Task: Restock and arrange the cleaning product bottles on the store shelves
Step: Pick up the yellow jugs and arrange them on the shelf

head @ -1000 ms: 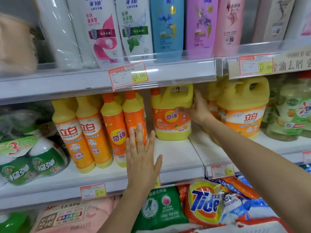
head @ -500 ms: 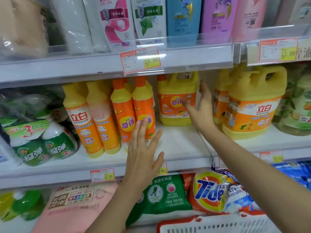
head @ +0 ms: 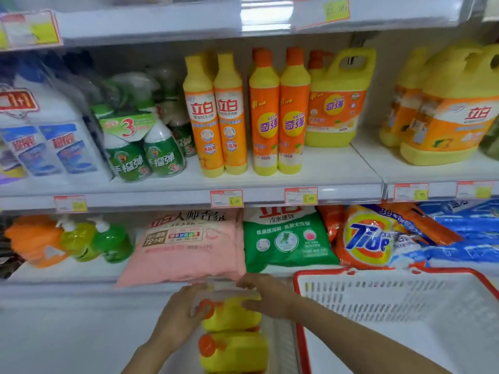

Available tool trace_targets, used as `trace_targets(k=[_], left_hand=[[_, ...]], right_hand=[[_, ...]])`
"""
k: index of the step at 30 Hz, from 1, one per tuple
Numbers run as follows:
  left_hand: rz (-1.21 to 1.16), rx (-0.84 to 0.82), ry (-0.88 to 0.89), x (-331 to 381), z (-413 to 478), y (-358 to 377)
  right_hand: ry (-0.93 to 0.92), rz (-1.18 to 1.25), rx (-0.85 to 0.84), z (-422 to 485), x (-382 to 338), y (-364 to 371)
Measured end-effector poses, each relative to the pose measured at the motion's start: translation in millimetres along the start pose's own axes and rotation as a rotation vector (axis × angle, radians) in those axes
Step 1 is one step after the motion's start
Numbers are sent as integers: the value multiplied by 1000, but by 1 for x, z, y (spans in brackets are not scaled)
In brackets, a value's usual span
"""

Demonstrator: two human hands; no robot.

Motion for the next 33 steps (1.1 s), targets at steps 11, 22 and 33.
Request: trace_targets(k=[11,22,33], left_hand=[[-267,-134,-103,-52,-5,53],[-771,0,14,-25,3,21],[-889,293,36,-11,-13,-27]], right_hand=[[268,83,173,36,28,47],[88,396,312,3,-45,-26],[-181,489,628,-41,-57,-36]])
Point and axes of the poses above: each hand's wrist, its own z-axis towards the middle knuckle, its own y-axis out of the palm, x = y × z, the point moved 5 cm from there along z, towards the middle knuckle, and after that the axes turned 13 degrees about z, right-handed, at the moved point
